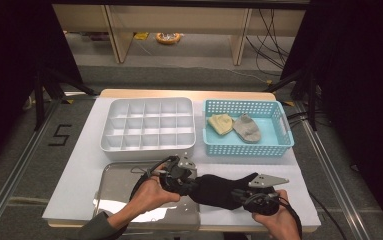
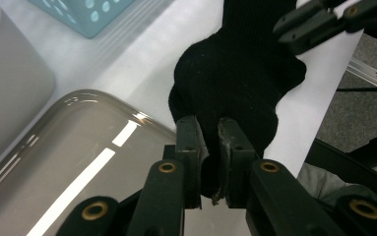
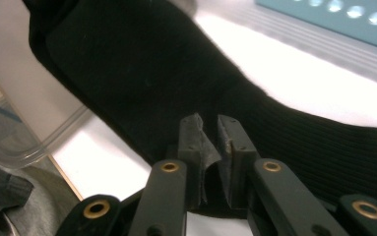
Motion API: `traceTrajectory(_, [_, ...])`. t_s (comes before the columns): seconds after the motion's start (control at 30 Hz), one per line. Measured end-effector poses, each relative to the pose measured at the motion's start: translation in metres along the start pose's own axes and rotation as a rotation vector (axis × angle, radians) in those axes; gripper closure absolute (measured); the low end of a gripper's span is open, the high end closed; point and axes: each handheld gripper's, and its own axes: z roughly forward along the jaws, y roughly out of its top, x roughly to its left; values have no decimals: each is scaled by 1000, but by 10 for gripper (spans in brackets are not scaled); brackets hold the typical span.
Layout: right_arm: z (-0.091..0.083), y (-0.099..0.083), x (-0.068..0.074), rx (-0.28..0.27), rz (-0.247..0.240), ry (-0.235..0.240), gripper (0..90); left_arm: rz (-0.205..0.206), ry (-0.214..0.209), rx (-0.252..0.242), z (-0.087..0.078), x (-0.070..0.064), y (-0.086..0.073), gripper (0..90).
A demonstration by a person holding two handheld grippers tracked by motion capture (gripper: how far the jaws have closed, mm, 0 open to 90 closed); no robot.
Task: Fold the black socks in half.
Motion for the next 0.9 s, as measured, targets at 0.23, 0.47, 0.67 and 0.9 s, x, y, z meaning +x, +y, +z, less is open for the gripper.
traceTrajectory(0.23, [20, 3, 1, 24, -47, 17, 833, 5, -26, -22, -3, -4, 11, 805])
traceTrajectory(0.47, [23, 0, -1, 42, -22, 29, 828, 2, -29, -19, 0, -4, 16, 805])
traceTrajectory(0.67, [25, 0, -2, 59, -26, 35, 827, 0, -40, -24, -1, -3, 18, 804])
traceTrajectory(0.9, [26, -2, -4, 41, -2, 50, 820, -31, -64, -55, 4, -5, 30, 805])
